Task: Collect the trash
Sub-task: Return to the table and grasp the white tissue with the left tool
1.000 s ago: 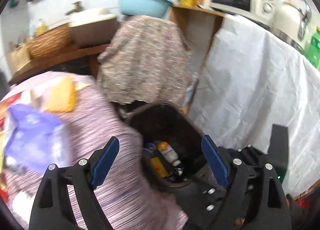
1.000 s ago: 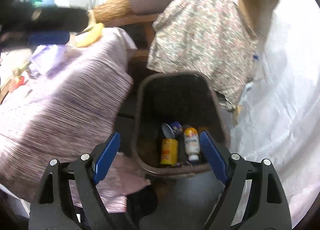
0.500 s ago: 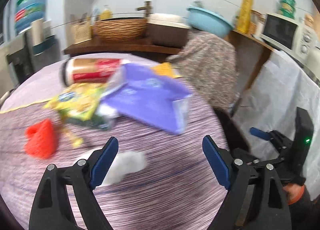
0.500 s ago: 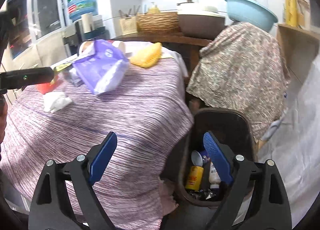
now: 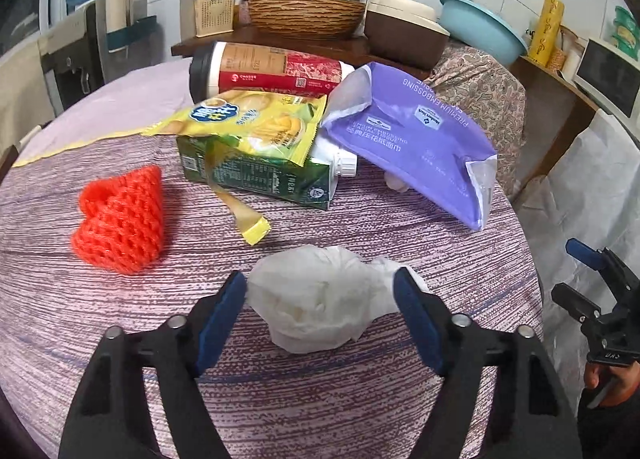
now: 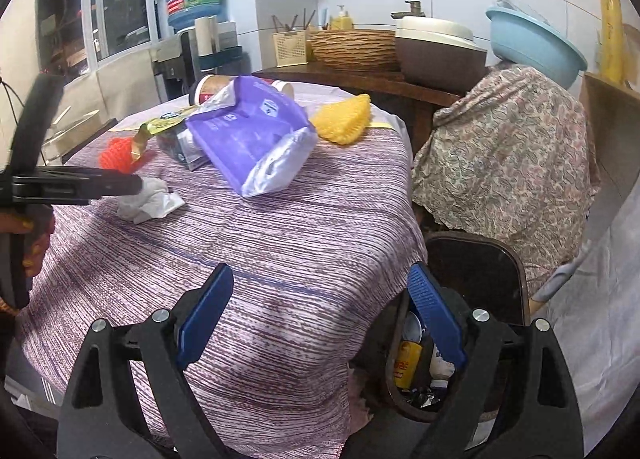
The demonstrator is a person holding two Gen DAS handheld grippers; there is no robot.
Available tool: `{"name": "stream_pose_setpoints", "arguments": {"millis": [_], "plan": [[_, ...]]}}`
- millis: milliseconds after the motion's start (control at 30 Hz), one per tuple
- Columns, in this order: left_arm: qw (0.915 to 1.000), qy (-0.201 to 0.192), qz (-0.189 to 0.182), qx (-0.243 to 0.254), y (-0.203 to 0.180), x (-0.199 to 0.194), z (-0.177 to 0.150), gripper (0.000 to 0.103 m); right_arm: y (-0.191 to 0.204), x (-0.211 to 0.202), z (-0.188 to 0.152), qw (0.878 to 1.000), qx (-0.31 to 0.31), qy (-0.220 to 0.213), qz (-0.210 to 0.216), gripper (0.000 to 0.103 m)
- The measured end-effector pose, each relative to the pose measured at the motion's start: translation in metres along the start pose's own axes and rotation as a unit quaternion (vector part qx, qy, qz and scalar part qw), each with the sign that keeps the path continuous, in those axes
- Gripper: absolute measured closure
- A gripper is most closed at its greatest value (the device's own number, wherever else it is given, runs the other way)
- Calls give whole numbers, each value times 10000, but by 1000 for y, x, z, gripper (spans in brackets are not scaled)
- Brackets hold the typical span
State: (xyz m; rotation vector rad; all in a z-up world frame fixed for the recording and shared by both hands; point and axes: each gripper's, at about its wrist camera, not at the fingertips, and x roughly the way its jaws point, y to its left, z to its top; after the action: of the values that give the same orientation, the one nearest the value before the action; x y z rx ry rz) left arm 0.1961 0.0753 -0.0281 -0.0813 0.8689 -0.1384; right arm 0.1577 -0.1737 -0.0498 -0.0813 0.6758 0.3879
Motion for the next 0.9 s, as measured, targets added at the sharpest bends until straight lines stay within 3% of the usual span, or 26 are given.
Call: {"name": "stream_pose_setpoints", "arguments": {"millis": [267, 467, 733, 800, 833, 867, 900], "plan": [[9999, -54, -158, -30, 2, -1, -3, 75, 16, 12, 12, 9996, -257, 73, 86, 15], [9994, -185, -285, -53, 1, -6, -3, 97, 36, 27, 31, 9977, -653, 136, 116, 15], [9987, -326, -385, 23, -1, -17, -2, 100, 57, 45, 48, 9945, -1025, 184, 52, 15], [9991, -336, -254, 16, 2, -16, -2, 94, 58, 45, 50, 9948, -1001, 153, 89, 15], [9994, -303, -192, 35, 3, -15, -1, 70, 58, 44, 50, 9950, -985, 145, 93, 15], [9994, -321, -149, 16, 3, -14, 0, 36, 58, 44, 50, 9951, -973, 149, 91, 15], [9992, -372, -142, -7, 3, -15, 0, 28, 58, 45, 49, 9952, -965, 155, 92, 15]]}}
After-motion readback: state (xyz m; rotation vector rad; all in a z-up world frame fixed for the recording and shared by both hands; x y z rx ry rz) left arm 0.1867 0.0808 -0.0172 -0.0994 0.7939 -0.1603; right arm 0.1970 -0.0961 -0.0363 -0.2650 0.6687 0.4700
